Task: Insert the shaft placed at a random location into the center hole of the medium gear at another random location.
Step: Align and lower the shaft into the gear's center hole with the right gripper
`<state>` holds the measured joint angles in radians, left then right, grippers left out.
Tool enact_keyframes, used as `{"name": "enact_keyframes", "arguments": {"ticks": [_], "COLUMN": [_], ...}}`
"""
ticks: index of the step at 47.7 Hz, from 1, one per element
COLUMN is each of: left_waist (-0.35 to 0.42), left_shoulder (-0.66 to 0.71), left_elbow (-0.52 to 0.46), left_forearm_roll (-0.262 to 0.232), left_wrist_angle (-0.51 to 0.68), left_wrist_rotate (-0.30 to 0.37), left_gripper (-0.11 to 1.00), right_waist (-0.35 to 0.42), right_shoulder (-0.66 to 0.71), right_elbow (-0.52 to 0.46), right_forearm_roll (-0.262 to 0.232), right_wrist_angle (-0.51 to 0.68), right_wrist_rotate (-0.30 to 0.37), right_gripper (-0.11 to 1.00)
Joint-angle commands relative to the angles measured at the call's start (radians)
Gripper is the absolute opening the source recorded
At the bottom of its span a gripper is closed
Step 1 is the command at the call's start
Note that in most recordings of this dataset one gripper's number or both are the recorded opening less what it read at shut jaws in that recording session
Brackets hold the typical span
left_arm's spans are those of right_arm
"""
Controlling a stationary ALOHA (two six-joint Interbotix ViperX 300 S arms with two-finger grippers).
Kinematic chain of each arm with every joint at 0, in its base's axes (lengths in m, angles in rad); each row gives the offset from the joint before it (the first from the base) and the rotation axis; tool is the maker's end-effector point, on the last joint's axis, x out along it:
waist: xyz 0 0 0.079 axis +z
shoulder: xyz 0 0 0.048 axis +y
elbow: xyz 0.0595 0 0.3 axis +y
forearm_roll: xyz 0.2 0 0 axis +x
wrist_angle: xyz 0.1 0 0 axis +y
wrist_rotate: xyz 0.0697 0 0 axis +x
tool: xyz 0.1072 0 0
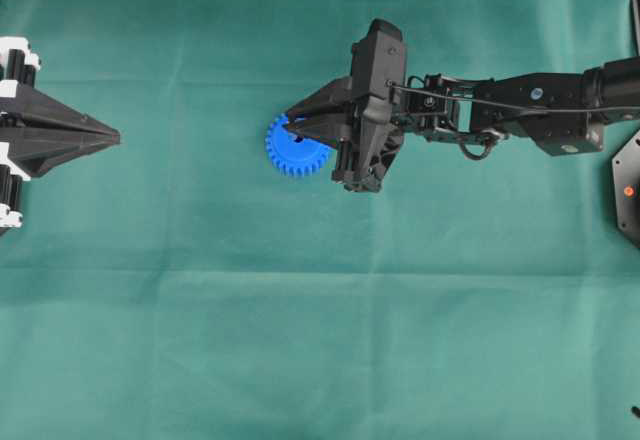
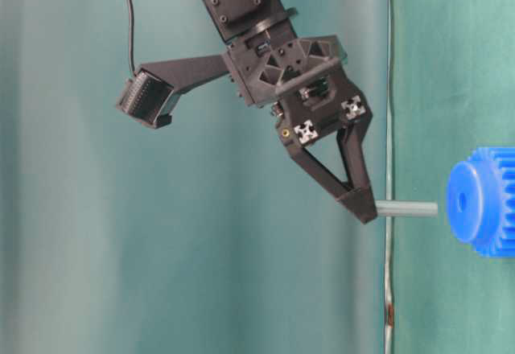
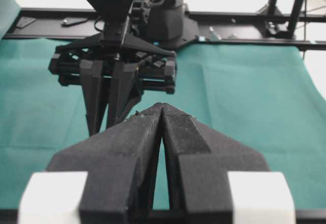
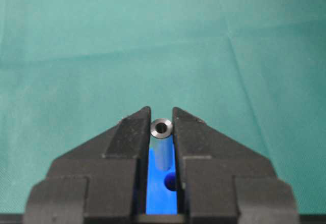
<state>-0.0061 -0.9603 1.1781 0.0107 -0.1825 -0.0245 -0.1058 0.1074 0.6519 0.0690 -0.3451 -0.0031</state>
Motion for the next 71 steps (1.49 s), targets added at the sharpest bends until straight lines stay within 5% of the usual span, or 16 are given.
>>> {"name": "enact_keyframes", "arguments": {"ticks": [1, 71], "left_waist": [0.0, -0.002], "left_shoulder": [0.009, 0.009], "left_elbow": [-0.021, -0.02], "left_forearm_roll": [0.002, 0.002], "left_wrist_angle": [-0.006, -0.005], "left_wrist_rotate": [-0.002, 0.0], "left_gripper": [0.0, 0.0], "right_waist": [-0.008, -0.006], "right_shoulder": [-0.014, 0.124], "right_elbow": [-0.008, -0.02], "right_forearm_roll": [0.0, 0.009], "right_wrist_angle": [-0.006, -0.054], "right_wrist_rotate": [0.002, 0.012], "right_gripper": [0.13, 0.13]}}
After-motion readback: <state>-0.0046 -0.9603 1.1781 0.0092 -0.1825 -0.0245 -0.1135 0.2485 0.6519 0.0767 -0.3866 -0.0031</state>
